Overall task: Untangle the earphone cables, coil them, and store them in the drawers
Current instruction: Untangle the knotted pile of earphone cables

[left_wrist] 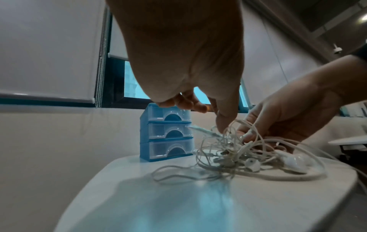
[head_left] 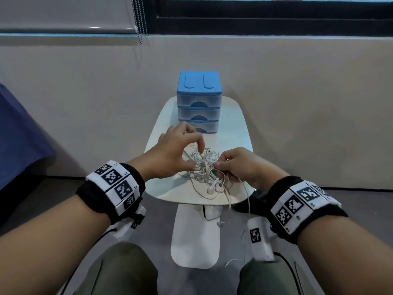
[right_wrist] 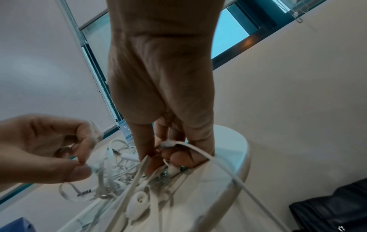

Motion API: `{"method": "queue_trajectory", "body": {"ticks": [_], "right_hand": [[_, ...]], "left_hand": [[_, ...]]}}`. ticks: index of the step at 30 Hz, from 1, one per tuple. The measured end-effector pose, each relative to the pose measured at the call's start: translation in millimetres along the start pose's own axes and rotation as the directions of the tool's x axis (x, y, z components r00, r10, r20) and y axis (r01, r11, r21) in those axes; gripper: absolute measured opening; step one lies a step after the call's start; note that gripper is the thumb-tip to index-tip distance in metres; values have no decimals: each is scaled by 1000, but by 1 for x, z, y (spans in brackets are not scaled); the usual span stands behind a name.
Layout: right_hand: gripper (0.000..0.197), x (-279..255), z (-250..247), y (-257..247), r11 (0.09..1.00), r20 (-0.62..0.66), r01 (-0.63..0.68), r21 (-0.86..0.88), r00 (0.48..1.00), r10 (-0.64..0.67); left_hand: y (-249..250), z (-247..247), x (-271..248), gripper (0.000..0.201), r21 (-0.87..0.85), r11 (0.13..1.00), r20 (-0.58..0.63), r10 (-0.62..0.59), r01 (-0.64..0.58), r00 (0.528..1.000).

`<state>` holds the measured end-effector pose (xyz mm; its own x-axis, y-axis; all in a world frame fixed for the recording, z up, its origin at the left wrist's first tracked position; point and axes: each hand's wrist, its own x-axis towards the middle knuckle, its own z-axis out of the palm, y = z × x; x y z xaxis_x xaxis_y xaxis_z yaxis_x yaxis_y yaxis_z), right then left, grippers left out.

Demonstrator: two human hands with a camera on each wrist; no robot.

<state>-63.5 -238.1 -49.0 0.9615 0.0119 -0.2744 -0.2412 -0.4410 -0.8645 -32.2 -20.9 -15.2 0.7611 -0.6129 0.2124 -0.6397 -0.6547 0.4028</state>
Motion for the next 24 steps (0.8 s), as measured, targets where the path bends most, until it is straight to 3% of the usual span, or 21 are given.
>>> {"method": "queue_trajectory", "body": {"ticks": [2, 5, 11, 14, 20, 24], "right_hand": [[23, 4, 1, 0, 1000, -1, -17, -7, 1000, 17], [27, 8, 3, 0, 999, -16, -37, -24, 999, 36], [26, 7, 3, 2, 1000, -4, -31, -4, 1000, 31], [31, 9, 2, 6, 999, -4, -14, 45, 1000, 14], [32, 7, 3, 9, 994, 30, 12, 112, 999, -15], [34, 8, 3, 9, 996, 37, 10, 86, 999, -13]], "left_hand": [[-2, -2, 1, 26, 96, 995, -16, 32, -31, 999], [-1, 1, 5, 13, 54, 994, 71, 86, -90, 994], [10, 21, 13, 3, 31, 999, 129, 8, -12, 992], [13, 24, 17, 3, 3, 1000, 94, -31, 31, 995], [14, 24, 18, 25, -26, 999, 83, -41, 44, 996], [16, 29, 19, 18, 23, 999, 21, -33, 33, 999]]}}
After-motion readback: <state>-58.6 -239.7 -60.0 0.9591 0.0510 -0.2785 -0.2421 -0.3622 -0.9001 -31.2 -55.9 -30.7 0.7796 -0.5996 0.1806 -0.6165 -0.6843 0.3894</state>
